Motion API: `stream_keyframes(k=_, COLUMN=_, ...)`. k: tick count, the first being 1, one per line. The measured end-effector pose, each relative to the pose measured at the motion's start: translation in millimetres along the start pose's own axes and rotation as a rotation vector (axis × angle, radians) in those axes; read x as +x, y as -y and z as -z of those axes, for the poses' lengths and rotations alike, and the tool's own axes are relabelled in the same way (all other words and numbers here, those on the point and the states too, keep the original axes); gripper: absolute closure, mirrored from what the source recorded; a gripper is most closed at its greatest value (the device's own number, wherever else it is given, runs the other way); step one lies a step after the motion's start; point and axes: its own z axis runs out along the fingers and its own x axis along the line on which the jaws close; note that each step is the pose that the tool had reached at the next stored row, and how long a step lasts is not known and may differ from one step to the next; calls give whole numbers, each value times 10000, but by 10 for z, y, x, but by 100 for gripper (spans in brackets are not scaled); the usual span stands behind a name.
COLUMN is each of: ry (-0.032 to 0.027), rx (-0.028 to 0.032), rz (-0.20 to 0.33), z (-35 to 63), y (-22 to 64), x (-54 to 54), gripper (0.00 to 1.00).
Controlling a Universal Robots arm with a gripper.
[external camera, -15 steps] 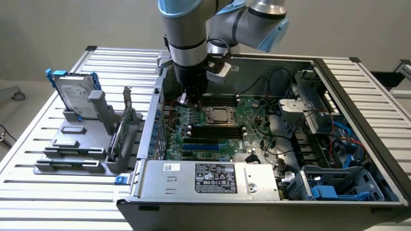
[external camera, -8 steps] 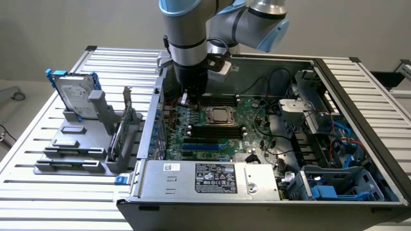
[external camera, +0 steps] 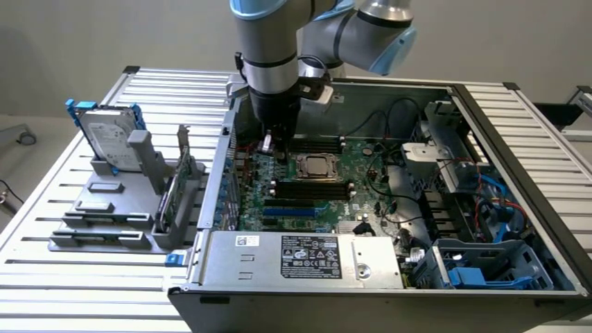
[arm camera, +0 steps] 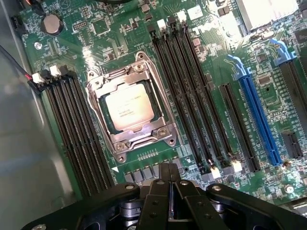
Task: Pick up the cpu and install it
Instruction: 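Install the first cpu locking lever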
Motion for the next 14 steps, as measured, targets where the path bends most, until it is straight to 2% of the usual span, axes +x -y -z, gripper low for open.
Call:
stream_keyframes(k=5, ry=358, rx=-122, rz=403, z=-2, y=6, x=16, gripper=89)
stream_keyframes(k=9, ry=620, rx=-210, rz=703, z=-3, y=15, x=37, gripper=89)
stream_keyframes(k=14, ry=903, rx=-306, rz=1093, z=-4, y=32, x=67, gripper=89)
